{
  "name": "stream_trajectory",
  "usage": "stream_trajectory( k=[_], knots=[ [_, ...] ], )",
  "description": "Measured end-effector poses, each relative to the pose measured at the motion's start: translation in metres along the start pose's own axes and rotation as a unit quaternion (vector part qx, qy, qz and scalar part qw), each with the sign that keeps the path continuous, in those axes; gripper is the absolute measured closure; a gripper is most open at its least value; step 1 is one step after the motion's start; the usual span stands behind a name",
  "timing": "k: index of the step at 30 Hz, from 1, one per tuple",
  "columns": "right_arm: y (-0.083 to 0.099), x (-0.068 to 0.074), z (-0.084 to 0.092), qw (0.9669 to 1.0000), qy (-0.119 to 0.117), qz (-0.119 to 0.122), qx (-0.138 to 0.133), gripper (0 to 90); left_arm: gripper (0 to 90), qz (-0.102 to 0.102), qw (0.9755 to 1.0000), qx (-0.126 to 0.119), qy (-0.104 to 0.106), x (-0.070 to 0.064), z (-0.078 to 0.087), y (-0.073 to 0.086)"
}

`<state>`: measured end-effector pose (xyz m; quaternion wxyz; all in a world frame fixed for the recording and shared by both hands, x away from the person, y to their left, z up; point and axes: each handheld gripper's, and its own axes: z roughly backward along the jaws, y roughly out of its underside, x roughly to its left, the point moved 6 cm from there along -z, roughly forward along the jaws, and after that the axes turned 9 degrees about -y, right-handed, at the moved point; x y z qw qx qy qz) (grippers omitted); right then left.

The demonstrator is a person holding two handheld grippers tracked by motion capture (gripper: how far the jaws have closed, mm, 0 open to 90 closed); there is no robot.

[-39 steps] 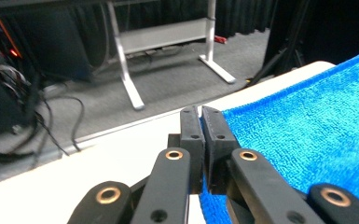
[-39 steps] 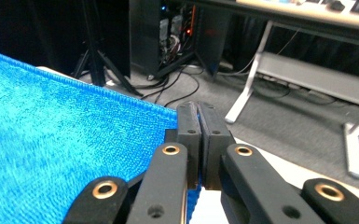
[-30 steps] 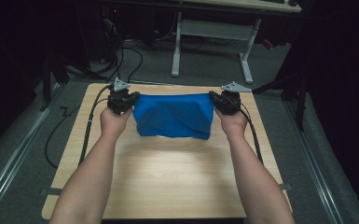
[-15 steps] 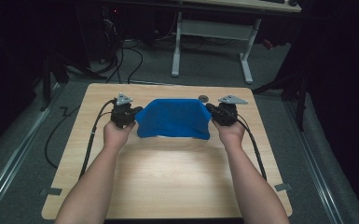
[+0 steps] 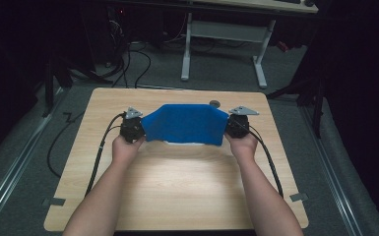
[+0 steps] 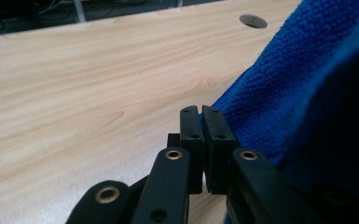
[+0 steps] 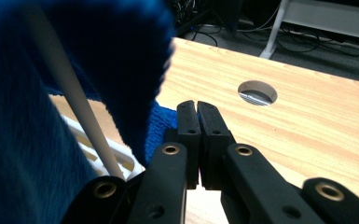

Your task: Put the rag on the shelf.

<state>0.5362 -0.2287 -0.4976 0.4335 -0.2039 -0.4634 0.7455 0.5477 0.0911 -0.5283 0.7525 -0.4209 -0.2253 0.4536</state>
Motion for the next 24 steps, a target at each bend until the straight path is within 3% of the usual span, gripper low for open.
stream_trajectory(
  k=[13,18,24],
  knots=[
    [0.021,0.0,-0.007,0.9997,0.002,-0.004,0.023,89.0,87.4,0.013,0.9998,0.015,0.003,0.0,-0.004,0.016],
    [0.021,0.002,-0.008,0.9997,0.001,-0.003,0.024,88.9,86.5,0.015,0.9998,0.015,0.004,-0.001,-0.004,0.016],
    [0.018,0.001,-0.004,0.9998,0.005,-0.002,0.019,85.7,79.4,0.022,0.9996,0.018,-0.001,0.003,-0.001,0.014]
  ],
)
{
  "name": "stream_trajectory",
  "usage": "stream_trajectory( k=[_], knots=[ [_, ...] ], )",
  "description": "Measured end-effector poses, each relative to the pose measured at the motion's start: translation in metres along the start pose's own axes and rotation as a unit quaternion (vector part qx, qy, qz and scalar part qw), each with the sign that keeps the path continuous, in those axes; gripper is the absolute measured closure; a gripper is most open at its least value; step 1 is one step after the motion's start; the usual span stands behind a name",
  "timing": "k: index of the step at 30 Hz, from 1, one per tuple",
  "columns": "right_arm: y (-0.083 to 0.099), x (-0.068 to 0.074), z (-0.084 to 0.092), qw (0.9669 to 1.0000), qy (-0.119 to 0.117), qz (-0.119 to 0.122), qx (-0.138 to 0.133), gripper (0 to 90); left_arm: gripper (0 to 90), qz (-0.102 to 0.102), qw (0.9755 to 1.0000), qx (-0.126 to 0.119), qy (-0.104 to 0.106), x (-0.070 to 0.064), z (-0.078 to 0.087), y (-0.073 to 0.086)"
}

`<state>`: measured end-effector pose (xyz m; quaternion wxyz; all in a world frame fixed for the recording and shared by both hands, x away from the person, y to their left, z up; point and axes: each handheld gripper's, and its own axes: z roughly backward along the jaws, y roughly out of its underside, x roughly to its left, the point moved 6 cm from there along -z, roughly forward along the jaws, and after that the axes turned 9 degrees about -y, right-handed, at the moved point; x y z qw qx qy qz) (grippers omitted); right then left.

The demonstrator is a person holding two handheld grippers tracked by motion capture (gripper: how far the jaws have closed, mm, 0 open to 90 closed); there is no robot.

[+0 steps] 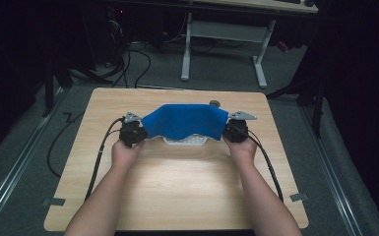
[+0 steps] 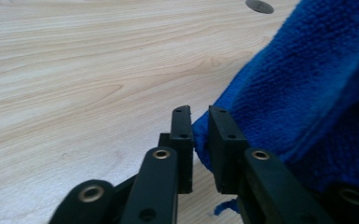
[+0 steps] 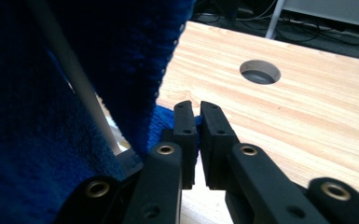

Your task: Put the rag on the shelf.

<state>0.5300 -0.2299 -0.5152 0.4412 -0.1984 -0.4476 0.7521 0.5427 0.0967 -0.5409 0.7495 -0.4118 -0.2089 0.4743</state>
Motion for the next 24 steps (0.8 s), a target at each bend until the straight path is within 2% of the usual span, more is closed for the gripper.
stream_trajectory(
  k=[4,12,21,24],
  knots=[
    [-0.004,-0.005,0.006,0.9999,0.007,-0.006,-0.006,78.6,69.8,0.013,0.9999,-0.002,-0.006,0.007,0.005,-0.003],
    [-0.006,-0.011,0.014,0.9998,0.016,-0.007,-0.01,73.5,61.9,0.026,0.9993,-0.011,-0.026,0.022,0.015,-0.004],
    [-0.01,-0.017,0.025,0.9994,0.033,0.002,-0.012,68.8,60.0,0.025,0.9985,-0.018,-0.046,0.036,0.027,-0.005],
    [-0.011,-0.02,0.028,0.9992,0.037,0.003,-0.013,68.0,59.8,0.017,0.9983,-0.017,-0.053,0.039,0.031,-0.005]
  ],
)
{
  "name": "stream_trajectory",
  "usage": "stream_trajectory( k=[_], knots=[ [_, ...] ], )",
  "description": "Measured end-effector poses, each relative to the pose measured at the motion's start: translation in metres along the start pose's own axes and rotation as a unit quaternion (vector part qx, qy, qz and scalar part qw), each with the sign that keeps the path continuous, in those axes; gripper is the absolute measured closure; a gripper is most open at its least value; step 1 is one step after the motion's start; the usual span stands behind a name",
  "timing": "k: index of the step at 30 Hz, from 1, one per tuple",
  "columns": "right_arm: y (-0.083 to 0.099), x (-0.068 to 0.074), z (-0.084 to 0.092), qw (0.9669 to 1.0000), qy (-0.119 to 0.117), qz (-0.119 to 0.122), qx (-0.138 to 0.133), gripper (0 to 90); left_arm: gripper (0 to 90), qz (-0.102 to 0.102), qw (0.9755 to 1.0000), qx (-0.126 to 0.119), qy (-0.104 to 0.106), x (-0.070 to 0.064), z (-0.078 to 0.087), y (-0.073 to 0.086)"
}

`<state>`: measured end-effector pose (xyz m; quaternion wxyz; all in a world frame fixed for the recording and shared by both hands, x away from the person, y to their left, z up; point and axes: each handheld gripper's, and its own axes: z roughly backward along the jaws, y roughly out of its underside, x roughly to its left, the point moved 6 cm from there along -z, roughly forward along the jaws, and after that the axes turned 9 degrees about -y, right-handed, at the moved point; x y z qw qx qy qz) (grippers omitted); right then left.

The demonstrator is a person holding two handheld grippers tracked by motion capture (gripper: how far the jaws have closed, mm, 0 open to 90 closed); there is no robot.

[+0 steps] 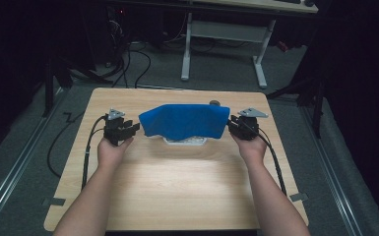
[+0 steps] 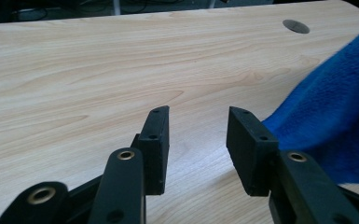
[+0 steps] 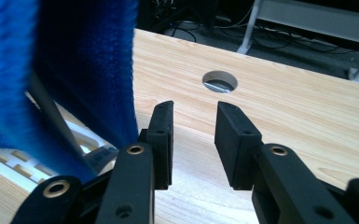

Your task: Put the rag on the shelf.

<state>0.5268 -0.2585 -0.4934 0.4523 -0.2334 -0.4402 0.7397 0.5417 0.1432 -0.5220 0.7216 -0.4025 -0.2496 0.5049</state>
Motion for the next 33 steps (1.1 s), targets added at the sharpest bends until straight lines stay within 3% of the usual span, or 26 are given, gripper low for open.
stream_trajectory(
  k=[10,16,23,28,30,33],
  knots=[
    [0.002,-0.014,0.016,0.9998,0.019,-0.002,-0.009,65.7,59.1,0.004,0.9998,-0.007,-0.018,0.014,0.01,0.001],
    [0.011,-0.021,0.02,0.9995,0.027,-0.013,0.002,63.7,58.3,-0.001,0.9995,-0.011,-0.028,0.018,0.015,0.001],
    [0.01,-0.017,0.025,0.9996,0.029,-0.005,0.006,58.1,55.5,-0.02,0.9987,-0.014,-0.045,0.016,0.023,0.003],
    [0.009,-0.012,0.032,0.9997,0.022,0.002,0.003,55.0,49.9,-0.019,0.9986,-0.017,-0.046,0.016,0.031,0.005],
    [0.01,-0.009,0.037,0.9997,0.02,0.01,-0.012,55.1,47.0,-0.024,0.9982,-0.011,-0.054,0.015,0.034,0.008],
    [0.015,-0.006,0.042,0.9996,0.019,0.019,-0.001,52.5,43.2,-0.02,0.9983,-0.023,-0.05,0.013,0.041,0.011]
  ],
)
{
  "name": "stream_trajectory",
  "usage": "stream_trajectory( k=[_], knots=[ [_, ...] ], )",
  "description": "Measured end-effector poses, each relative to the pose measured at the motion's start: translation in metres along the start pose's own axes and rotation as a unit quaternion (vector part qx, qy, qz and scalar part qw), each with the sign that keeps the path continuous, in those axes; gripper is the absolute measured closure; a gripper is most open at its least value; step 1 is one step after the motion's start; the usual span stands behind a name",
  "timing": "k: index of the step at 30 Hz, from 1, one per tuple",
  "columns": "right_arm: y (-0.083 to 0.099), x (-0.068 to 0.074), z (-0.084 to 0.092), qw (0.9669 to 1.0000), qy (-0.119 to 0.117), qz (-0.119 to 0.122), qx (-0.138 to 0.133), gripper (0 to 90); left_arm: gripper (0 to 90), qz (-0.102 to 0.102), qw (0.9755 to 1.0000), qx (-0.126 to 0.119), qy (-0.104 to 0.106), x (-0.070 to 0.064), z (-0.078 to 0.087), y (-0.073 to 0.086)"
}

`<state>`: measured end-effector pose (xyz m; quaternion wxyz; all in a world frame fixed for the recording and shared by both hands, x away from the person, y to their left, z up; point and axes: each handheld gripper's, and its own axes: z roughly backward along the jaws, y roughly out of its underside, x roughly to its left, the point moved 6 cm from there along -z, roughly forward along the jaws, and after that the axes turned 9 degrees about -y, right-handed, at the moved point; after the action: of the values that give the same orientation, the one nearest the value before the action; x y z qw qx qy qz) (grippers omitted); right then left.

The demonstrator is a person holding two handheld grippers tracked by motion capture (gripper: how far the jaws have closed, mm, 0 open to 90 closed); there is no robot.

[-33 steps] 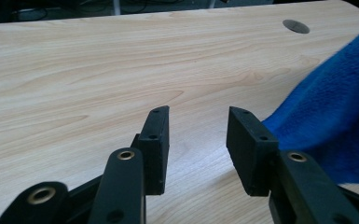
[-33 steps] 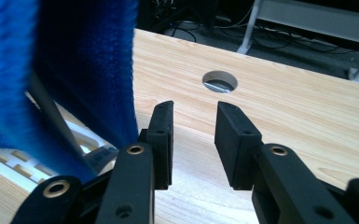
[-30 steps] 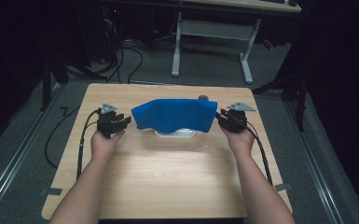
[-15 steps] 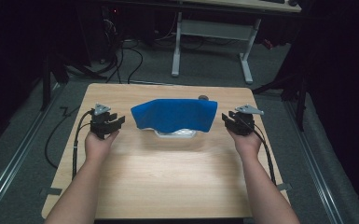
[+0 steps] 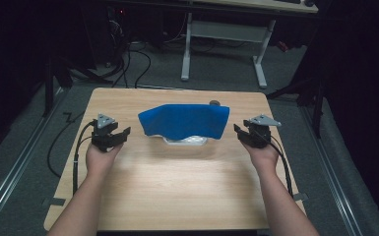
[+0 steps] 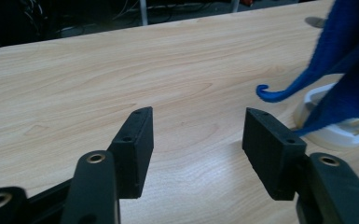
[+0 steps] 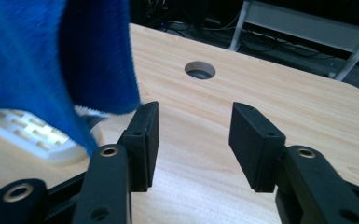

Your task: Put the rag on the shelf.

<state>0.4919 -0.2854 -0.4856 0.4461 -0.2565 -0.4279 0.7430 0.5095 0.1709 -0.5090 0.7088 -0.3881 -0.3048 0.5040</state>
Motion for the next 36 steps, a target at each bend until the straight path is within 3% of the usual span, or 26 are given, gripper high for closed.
stream_trajectory(
  k=[3,5,11,14,18,21,26,30,36],
  knots=[
    [0.003,0.004,0.006,1.0,-0.006,-0.001,0.007,48.9,41.5,0.01,0.9999,-0.005,0.006,0.0,0.007,0.003],
    [0.003,0.008,0.011,0.9999,-0.007,0.008,-0.01,47.9,40.9,0.009,0.9999,-0.004,0.007,0.0,0.012,0.006],
    [0.005,0.02,0.027,0.9997,-0.018,0.012,-0.004,42.3,38.3,0.005,0.9999,0.002,0.014,0.0,0.027,0.017],
    [0.005,0.028,0.037,0.9991,-0.019,0.027,-0.027,41.4,37.3,0.0,0.9999,0.008,0.015,0.0,0.034,0.022],
    [0.007,0.039,0.046,0.9988,-0.03,0.035,-0.015,37.5,36.2,0.001,0.9996,0.016,0.023,-0.003,0.044,0.033],
    [0.01,0.05,0.054,0.9979,-0.037,0.042,-0.031,37.3,35.4,0.003,0.999,0.022,0.039,-0.009,0.051,0.042],
    [0.022,0.07,0.063,0.9974,-0.053,0.044,-0.02,36.8,33.9,-0.008,0.9962,0.029,0.082,-0.037,0.065,0.055],
    [0.034,0.087,0.068,0.9972,-0.06,0.04,-0.019,35.2,33.4,-0.034,0.9927,0.038,0.109,-0.074,0.073,0.065],
    [0.057,0.118,0.068,0.9961,-0.082,0.03,-0.015,33.0,32.2,-0.083,0.9831,0.055,0.153,-0.139,0.077,0.076]
  ],
)
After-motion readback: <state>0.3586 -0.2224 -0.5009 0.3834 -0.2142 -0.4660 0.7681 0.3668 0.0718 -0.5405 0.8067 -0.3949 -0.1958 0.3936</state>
